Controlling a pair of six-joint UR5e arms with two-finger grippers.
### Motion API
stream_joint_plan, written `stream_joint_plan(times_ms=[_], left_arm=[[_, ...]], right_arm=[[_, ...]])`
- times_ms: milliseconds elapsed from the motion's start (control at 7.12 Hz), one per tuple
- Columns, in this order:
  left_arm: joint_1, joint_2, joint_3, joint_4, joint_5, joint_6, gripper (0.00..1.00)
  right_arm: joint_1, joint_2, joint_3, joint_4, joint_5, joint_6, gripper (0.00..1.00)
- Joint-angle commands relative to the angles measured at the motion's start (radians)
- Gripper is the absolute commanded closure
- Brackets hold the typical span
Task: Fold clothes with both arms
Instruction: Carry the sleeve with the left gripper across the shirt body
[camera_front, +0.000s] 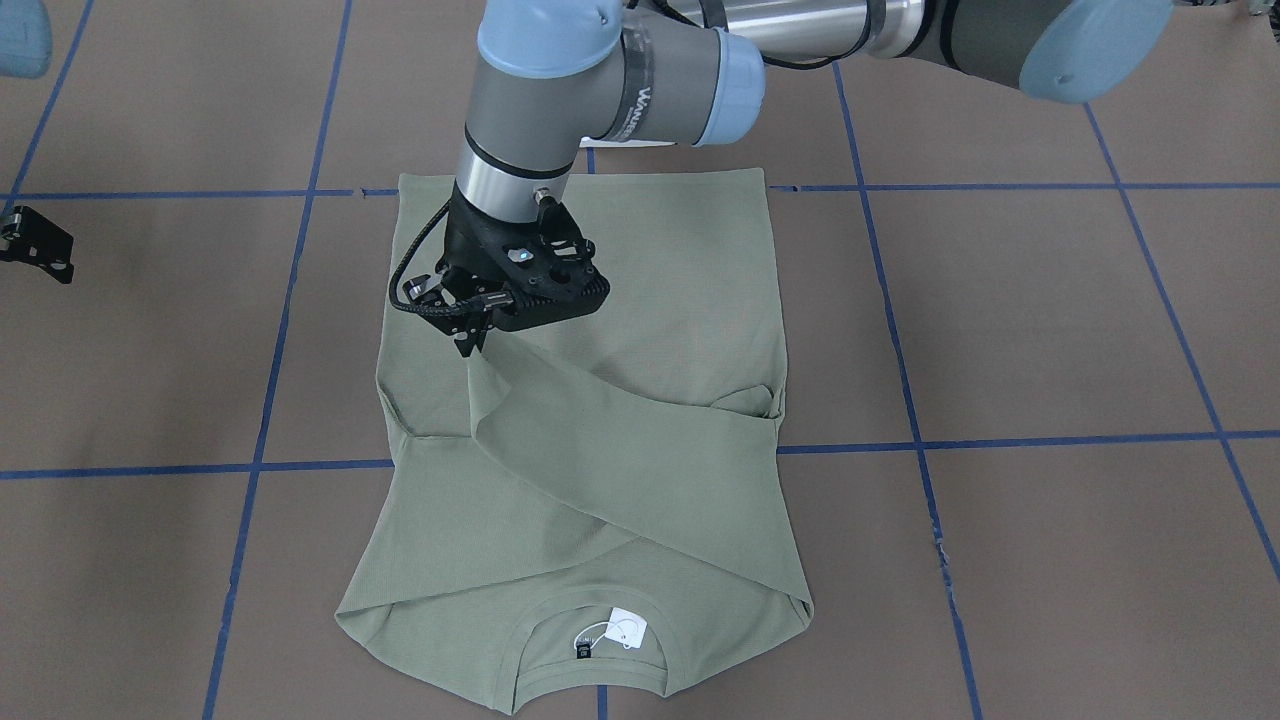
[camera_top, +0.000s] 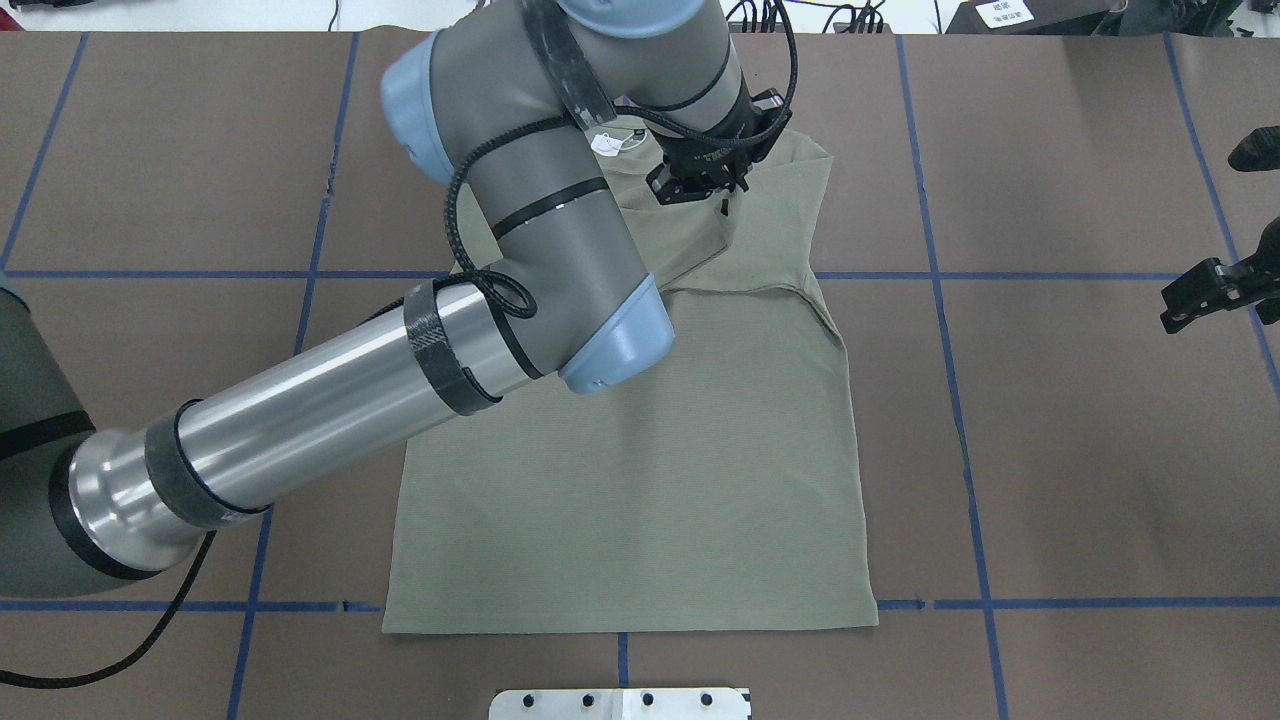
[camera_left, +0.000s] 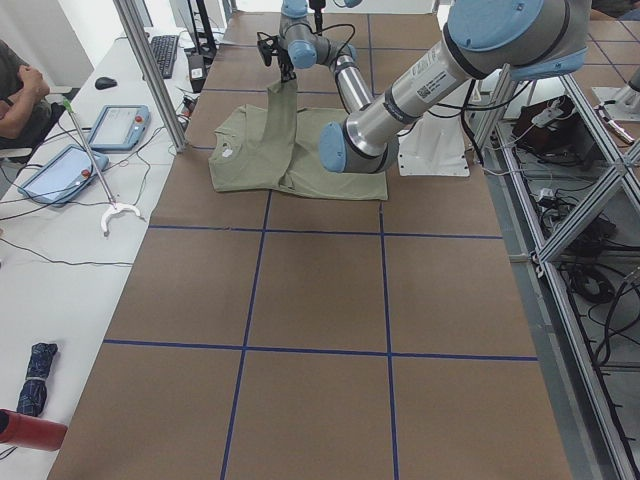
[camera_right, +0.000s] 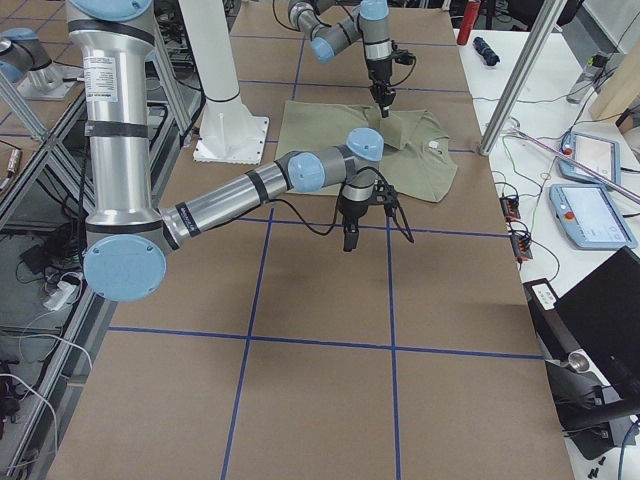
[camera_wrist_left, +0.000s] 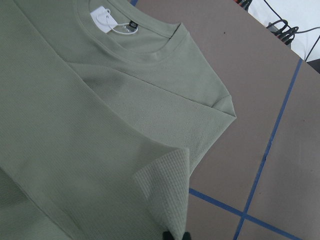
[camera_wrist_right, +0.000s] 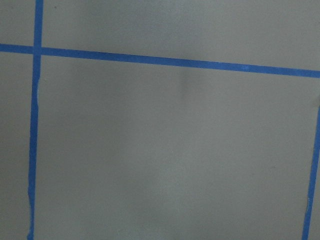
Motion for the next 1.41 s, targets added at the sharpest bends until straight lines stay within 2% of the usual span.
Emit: stream_joint_plan(times_ms=[0,141,281,422,562,984,1124,1265], left_arm=[[0.035,-0.001,0.069,-0.07,0.028,-0.015,1.0],[0.065,-0.015,0.072,-0.079,0.042,-0.024,0.96],[0.111,-0.065,0.113,-0.09,0.047,-0.043,0.19],[0.157,-0.096,0.148,-0.168,0.142,-0.035,0.0],[0.186,-0.089,0.155,-0.217,0.215,-0.026,0.0],[0.172,-0.017,0.124,-0.202,0.212,0.058,0.0],[0.155,0.028,0.068,-0.19,0.208,0.069,0.0],[0.135,0.074,0.001,-0.143,0.173,0.128,0.0]], right_arm=[[0.0,0.002,-0.002,0.0,0.001,0.0,0.0],[0.0,0.009,-0.009,0.0,0.001,0.0,0.0],[0.0,0.012,-0.02,0.008,0.001,-0.001,0.0],[0.0,0.014,-0.018,0.008,0.001,0.0,0.0],[-0.001,0.017,-0.018,0.008,0.001,0.0,0.0],[-0.003,0.032,-0.015,0.031,0.008,0.012,0.0],[-0.009,0.057,-0.011,0.047,0.01,0.102,0.0],[-0.071,0.057,-0.015,0.171,0.013,0.234,0.0]])
